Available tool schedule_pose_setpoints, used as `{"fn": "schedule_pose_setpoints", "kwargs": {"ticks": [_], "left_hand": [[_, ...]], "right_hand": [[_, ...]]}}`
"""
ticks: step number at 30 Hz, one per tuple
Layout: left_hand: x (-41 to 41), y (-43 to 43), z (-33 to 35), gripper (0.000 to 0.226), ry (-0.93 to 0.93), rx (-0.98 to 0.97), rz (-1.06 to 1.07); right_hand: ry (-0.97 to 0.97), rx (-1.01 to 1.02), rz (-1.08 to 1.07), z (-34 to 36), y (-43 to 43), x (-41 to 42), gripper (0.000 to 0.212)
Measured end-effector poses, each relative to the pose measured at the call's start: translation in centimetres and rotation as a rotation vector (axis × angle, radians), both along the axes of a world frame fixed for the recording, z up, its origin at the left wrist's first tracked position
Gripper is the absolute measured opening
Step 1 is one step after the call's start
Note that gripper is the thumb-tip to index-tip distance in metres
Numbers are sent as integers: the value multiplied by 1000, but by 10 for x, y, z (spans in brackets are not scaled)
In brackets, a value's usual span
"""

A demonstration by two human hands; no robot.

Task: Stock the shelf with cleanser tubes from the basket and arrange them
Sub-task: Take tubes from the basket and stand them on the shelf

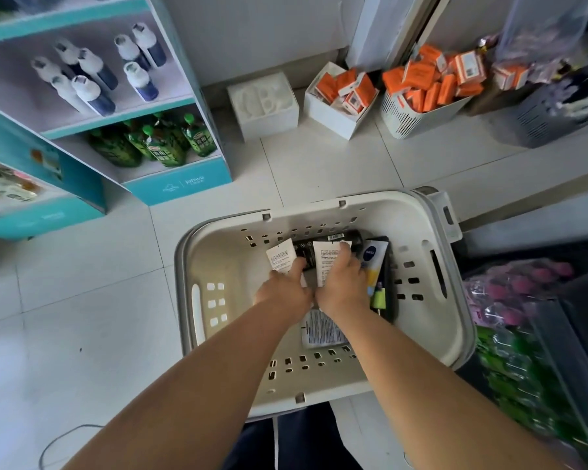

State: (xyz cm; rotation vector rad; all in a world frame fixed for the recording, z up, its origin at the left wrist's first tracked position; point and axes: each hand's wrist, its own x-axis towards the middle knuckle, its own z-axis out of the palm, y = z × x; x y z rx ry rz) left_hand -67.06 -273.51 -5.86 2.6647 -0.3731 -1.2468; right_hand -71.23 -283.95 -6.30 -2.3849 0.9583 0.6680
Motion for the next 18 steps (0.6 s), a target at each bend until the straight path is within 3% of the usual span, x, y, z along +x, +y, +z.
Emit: {"fn": "schedule_pose_setpoints", "kwargs": {"ticks": [8,12,14,18], "left_hand": [[-1,6,-3,47,53,-106,231],[0,15,-2,47,106,-164,302],[1,21,0,44,106,-212,332],[3,27,13,49,144,-385,473]], "right_hand": [[49,-78,59,-5,8,4,75],[35,-29,-1,-3,13,6,82],[-22,51,-60,-2,14,6,87],[-218,423,-349,14,7,6,86]]}}
